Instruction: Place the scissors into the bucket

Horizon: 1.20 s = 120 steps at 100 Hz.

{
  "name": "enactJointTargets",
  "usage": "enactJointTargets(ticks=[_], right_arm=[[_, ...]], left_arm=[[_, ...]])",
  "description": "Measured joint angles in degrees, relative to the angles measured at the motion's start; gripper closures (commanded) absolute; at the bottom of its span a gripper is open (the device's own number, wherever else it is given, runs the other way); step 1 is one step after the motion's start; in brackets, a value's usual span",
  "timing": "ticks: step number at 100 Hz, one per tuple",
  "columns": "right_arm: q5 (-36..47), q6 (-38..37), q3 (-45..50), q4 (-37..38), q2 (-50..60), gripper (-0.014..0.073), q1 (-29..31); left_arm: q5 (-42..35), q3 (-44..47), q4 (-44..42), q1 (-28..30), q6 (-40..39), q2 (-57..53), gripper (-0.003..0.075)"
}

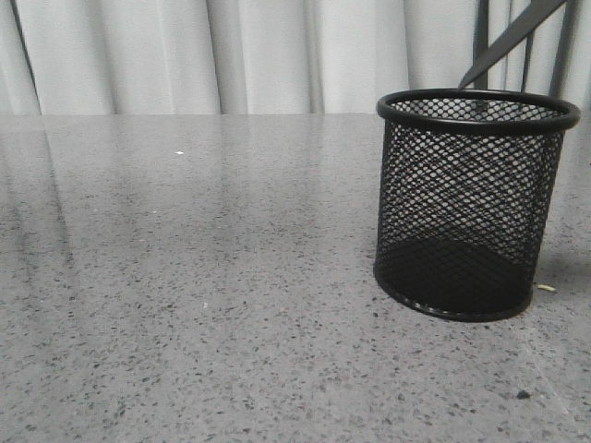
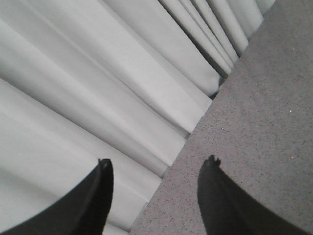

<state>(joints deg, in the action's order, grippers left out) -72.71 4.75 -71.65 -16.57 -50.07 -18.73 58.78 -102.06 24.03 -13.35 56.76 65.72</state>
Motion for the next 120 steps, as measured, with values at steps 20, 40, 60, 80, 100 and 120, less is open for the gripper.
enactJointTargets(ticks=[20,40,60,80,100,120], right_arm=[[0.0,0.0,0.0,0.0,-3.48,0.0645,-0.03],[0.0,0.0,0.0,0.0,-7.38,0.0645,-0.03],[0.0,0.0,0.0,0.0,-10.15,0.0645,-0.03],[0.1,0.11,0.0,0.0,-11.77,0.0645,-0.03],[0.21,0.32,0.0,0.0,-13.67,0.0645,-0.03],[0.21,1.61,0.08,0.0,-14.06,0.0645,-0.03]], left_arm=[[0.11,0.0,0.12,0.0,0.0,0.18,0.0354],[0.11,0.0,0.12,0.0,0.0,0.13,0.0354],[0.19,0.0,0.12,0.0,0.0,0.13,0.0354],[0.19,0.0,0.12,0.0,0.0,0.13,0.0354],[0.19,0.0,0.12,0.0,0.0,0.13,0.0354],[0.19,0.0,0.12,0.0,0.0,0.13,0.0355]])
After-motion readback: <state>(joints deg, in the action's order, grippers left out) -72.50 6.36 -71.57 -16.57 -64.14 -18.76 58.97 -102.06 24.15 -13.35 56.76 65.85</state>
